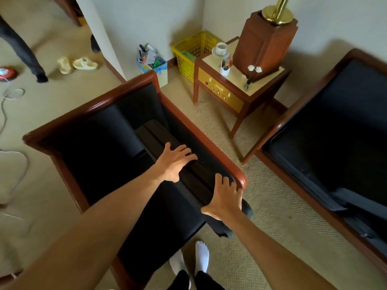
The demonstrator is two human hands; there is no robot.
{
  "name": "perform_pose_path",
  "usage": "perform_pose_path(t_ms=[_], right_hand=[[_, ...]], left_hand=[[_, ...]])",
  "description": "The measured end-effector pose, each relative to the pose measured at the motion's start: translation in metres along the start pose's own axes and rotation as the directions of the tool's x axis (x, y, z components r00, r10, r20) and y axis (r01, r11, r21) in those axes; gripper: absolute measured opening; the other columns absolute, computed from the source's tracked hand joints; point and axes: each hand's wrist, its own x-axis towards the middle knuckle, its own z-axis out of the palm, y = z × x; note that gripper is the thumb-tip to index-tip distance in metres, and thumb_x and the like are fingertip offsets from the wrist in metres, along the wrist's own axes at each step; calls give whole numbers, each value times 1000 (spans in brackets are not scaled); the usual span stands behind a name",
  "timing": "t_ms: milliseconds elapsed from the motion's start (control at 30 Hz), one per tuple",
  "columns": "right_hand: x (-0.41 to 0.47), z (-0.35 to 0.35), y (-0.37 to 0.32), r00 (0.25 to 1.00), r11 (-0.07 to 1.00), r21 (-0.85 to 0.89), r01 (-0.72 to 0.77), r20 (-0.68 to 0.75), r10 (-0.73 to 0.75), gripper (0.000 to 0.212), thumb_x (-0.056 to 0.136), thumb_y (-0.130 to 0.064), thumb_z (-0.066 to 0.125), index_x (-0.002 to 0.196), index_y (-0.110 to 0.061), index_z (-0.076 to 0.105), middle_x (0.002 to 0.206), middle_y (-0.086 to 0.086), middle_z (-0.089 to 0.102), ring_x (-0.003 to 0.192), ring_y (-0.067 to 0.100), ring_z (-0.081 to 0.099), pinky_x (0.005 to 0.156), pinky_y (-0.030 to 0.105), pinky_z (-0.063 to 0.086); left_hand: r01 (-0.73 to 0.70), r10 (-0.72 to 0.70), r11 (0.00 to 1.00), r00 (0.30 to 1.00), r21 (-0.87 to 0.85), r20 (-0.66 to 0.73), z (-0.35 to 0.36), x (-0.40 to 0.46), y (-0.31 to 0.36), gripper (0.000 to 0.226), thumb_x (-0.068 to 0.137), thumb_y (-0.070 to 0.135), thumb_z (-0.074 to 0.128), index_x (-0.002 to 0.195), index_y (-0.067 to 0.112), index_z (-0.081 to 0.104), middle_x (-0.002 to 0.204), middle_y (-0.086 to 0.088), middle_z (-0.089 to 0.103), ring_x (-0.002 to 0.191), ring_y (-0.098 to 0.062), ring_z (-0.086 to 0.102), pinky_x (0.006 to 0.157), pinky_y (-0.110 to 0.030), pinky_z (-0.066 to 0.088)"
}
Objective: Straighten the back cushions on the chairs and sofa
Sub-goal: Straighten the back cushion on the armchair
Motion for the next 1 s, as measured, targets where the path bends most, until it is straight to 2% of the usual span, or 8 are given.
perform_pose_path(t_ms=[133, 333, 433, 533, 633, 733, 800, 1000], right_hand=[[2, -53, -34, 987, 975, -155, 156, -17, -161, 106, 60, -54, 75, 144, -18, 22, 136, 10, 43, 124, 37, 43, 104, 50, 36], [-5, -151, -101, 897, 840, -366, 400, -32, -441, 83, 52, -47, 80, 121, -15, 46, 119, 9, 57, 114, 34, 53, 99, 48, 37], [-3, -164, -117, 844, 784, -408, 468, -57, -533, 99, 54, -62, 76, 138, -23, 41, 134, 5, 50, 123, 34, 48, 102, 61, 31], [8, -152, -100, 773, 795, -247, 553, -203, -601, 105, 55, -73, 71, 144, -33, 33, 147, -3, 35, 131, 32, 38, 103, 62, 37], [27, -147, -72, 662, 655, 167, 737, -373, -650, 112, 55, -61, 81, 148, -30, 27, 152, -1, 28, 138, 23, 33, 109, 51, 38], [42, -148, -53, 739, 662, 330, 673, -337, -583, 119, 57, -53, 86, 152, -21, 21, 153, 3, 29, 140, 19, 32, 115, 46, 33], [50, -148, -49, 794, 709, 357, 609, -278, -541, 125, 60, -50, 87, 156, -20, 13, 159, 3, 23, 145, 21, 25, 119, 44, 27], [96, -160, -11, 809, 708, 435, 556, -87, -582, 126, 53, -50, 92, 154, -32, 18, 156, -5, 33, 142, 15, 33, 118, 38, 29]], left_hand=[[169, -198, 939, 978, -299, -68, 5, -47, -31, 91, 62, 26, 79, 140, 33, 33, 140, 9, 38, 139, -17, 28, 101, -59, 33], [274, -471, 606, 880, -747, -59, 14, -113, -59, 97, 53, 26, 83, 140, 25, 40, 135, 5, 46, 127, -21, 45, 105, -49, 41], [311, -552, 451, 834, -837, 12, 30, -133, -61, 100, 52, 14, 86, 142, 20, 41, 135, -3, 49, 127, -27, 46, 106, -41, 40], [360, -616, 369, 785, -857, 64, 48, -141, -49, 103, 56, 11, 85, 145, 19, 35, 140, -6, 45, 130, -28, 43, 105, -38, 37], [378, -599, 347, 793, -859, 107, 47, -138, -50, 108, 58, 12, 85, 149, 18, 27, 144, -7, 37, 133, -28, 38, 107, -38, 37], [343, -519, 388, 848, -855, 105, 25, -124, -56, 117, 55, 11, 86, 150, 20, 19, 146, -8, 32, 135, -27, 34, 109, -36, 36], [214, -460, 436, 888, -874, -13, 0, -105, -53, 119, 53, 18, 89, 150, 24, 20, 147, -2, 33, 134, -19, 35, 110, -32, 34], [135, -491, 446, 863, -885, -116, -38, -76, -55, 105, 48, 26, 88, 139, 33, 34, 133, 8, 47, 123, -15, 46, 108, -41, 40]])
